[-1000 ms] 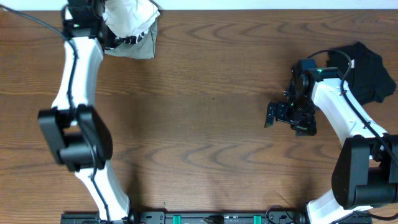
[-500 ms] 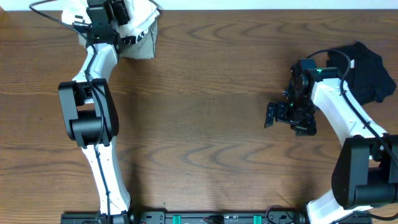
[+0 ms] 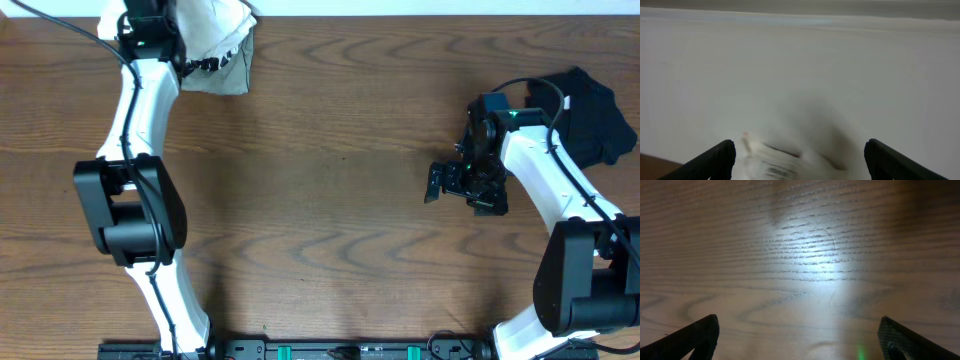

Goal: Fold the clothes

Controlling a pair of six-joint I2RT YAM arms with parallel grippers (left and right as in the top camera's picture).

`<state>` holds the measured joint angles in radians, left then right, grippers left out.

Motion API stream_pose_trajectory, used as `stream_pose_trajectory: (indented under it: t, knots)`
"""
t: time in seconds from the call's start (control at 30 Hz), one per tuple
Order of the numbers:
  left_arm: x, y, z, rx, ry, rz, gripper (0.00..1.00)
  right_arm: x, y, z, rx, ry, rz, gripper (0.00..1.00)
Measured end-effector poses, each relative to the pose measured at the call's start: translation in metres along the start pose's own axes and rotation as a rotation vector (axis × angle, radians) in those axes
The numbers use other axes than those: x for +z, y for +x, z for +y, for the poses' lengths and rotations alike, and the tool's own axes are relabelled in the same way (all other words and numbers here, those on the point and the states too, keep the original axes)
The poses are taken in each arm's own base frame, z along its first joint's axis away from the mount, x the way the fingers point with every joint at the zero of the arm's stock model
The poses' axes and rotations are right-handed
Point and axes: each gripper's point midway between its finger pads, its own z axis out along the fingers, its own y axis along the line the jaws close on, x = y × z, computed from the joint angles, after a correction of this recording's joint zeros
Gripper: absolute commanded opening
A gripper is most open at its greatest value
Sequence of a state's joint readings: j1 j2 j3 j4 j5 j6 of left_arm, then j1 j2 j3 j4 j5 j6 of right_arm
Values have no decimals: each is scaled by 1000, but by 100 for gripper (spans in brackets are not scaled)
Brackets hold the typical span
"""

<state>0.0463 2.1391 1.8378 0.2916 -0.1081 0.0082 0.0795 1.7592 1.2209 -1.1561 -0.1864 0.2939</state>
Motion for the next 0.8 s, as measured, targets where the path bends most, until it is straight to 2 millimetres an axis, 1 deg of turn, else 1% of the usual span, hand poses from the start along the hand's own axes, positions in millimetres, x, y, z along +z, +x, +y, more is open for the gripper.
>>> stream_pose_trajectory:
  t: [0.07,0.17,0.3,0.37,0.4,0.43,0.5,0.63,0.67,0.7,0.8]
  knots:
    - [3,14,-11,5,20,24,84,0,1,0,-4,1,4,99]
    - [16,58,-24,19,41,95,84,0,1,1,-9,1,5,99]
    - [30,151,-23,49,38,269,84,0,2,0,-12,2,6,99]
    - [33,183,-20,64,34,326,84,0,2,0,-12,2,6,99]
    - [33,188,-19,71,35,333,85,0,2,0,-12,2,6,99]
    - [33,188,-19,74,35,333,85,0,2,0,-12,2,6,99]
    - [32,178,-20,71,36,319,88,0,3,0,-12,3,10,99]
    - [29,158,-20,67,37,296,89,0,6,-1,-8,7,24,99]
    - [26,149,-20,65,37,286,95,0,6,-1,-6,7,24,99]
    - [23,137,-20,66,39,271,98,0,5,-1,-4,6,20,99]
    - [4,72,-21,38,45,196,98,0,1,1,4,0,2,99]
